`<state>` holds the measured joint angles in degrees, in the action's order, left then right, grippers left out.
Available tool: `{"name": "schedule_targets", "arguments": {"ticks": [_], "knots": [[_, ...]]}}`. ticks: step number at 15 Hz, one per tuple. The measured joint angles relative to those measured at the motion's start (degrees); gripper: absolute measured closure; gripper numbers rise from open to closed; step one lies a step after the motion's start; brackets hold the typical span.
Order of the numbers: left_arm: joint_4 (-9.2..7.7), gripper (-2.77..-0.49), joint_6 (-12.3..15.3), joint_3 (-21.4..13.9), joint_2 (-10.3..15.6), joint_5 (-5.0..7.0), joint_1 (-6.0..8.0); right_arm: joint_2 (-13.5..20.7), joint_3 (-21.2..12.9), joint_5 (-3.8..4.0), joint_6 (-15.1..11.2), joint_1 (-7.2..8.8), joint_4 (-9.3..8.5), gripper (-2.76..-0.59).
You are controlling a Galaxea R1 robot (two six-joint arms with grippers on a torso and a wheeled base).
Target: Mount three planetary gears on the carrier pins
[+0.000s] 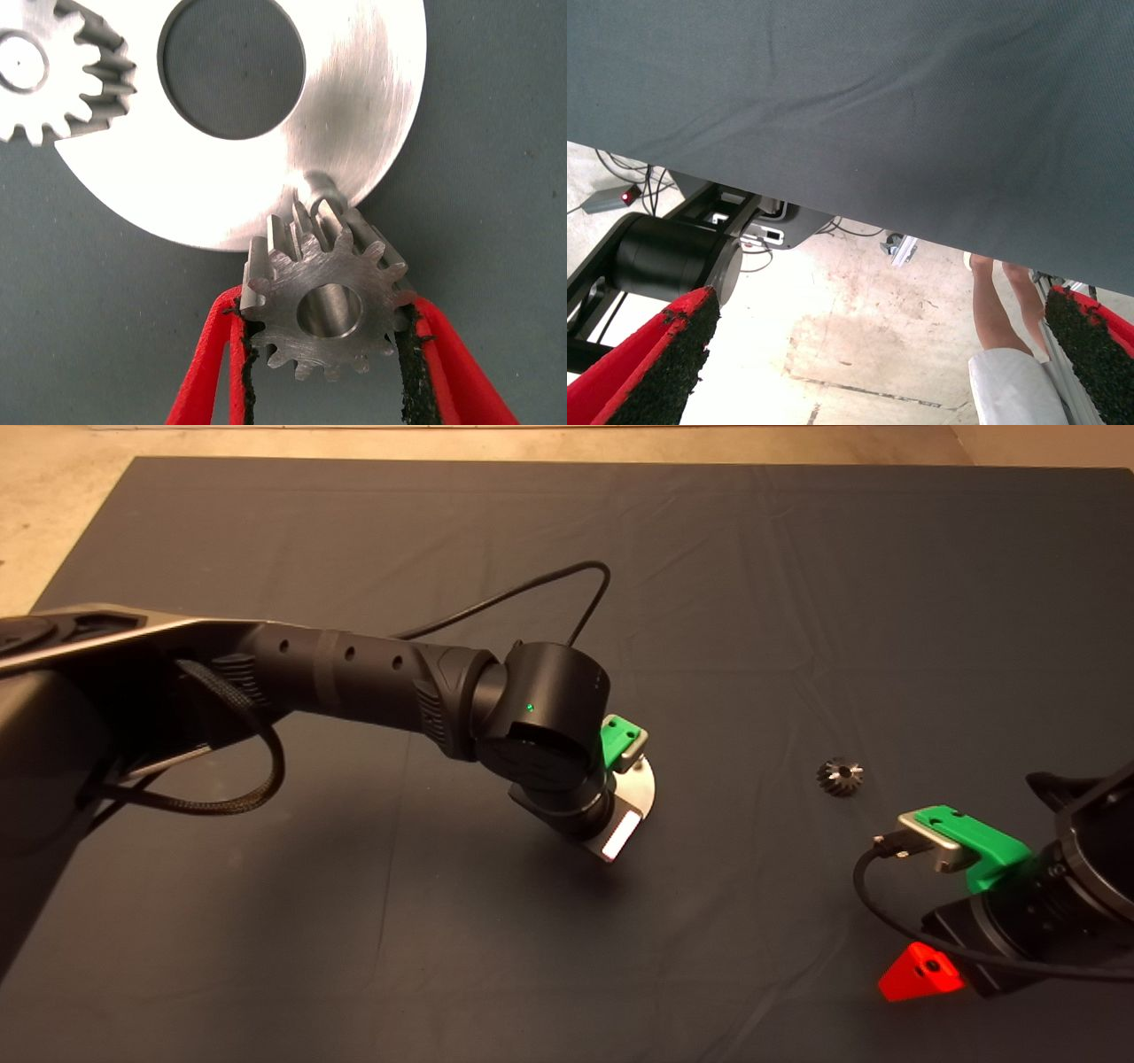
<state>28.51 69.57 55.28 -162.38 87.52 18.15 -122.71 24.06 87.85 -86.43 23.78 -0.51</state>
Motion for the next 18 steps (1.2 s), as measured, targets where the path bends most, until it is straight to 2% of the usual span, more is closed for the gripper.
{"name": "schedule_targets", "arguments": {"ticks": [3,6,18], "knots": [[0.02,-0.77,-2.63,2.01,-0.3,0.0,-0.01,0.0,0.0,0.02,0.0,0.0,0.0,-2.73],[0.02,-0.76,-3.91,2.88,-0.35,0.0,0.0,0.0,0.0,0.02,0.0,0.0,0.0,-2.73],[-0.02,-0.76,-4.34,3.56,-1.93,-0.04,-0.02,0.0,0.0,0.02,0.0,0.0,0.02,-2.73]]}}
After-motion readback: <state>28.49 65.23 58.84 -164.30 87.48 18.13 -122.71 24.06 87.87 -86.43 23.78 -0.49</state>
